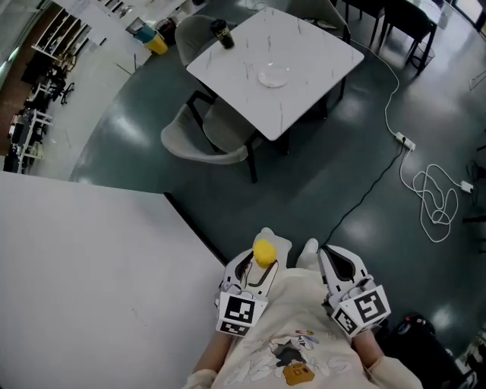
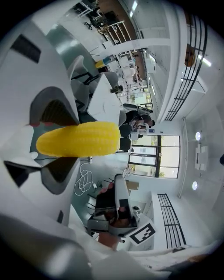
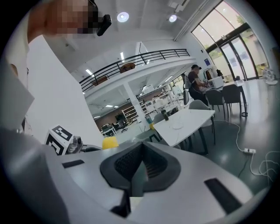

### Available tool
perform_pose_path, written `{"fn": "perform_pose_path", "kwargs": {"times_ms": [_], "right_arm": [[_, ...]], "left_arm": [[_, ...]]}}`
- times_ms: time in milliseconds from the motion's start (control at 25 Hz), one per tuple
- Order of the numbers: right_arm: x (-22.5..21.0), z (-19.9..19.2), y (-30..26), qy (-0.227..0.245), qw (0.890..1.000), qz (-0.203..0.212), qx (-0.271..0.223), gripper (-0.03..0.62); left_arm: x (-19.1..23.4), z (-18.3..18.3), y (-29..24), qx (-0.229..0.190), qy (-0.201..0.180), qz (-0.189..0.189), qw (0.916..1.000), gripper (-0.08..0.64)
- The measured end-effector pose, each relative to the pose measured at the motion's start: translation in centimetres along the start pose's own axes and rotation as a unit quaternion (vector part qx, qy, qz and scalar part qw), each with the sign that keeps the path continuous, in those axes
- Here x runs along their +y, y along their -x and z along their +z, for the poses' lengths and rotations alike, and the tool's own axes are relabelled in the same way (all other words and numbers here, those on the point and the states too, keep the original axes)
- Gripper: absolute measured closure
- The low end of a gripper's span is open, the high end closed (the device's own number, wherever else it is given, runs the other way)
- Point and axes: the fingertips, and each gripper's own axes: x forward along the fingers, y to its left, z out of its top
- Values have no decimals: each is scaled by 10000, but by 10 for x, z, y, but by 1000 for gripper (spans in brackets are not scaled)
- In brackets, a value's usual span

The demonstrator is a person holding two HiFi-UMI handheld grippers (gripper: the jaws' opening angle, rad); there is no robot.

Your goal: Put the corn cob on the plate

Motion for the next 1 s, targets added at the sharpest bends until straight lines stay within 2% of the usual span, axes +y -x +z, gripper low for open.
{"fn": "perform_pose_path", "kwargs": {"times_ms": [160, 320, 560, 760, 840, 1000], "right_arm": [[-7, 7, -23, 20, 9997, 247, 48, 588], [-16, 24, -47, 91, 9997, 198, 95, 589], [-28, 46, -97, 86, 9995, -110, 266, 588], [-47, 91, -157, 229, 9981, -546, 146, 589], [-49, 106, -177, 149, 9971, -745, 37, 588], [-40, 124, -218, 82, 9968, -777, -135, 588]], "left_arm": [[13, 11, -14, -75, 73, 230, 9997, 333], [31, 33, -34, -206, 110, 173, 9996, 333], [78, 60, -71, -339, 257, -244, 9988, 333], [127, 98, -104, -395, 27, -560, 9976, 333], [146, 107, -113, -356, -108, -700, 9969, 333], [192, 125, -118, -438, -323, -854, 9949, 333]]}}
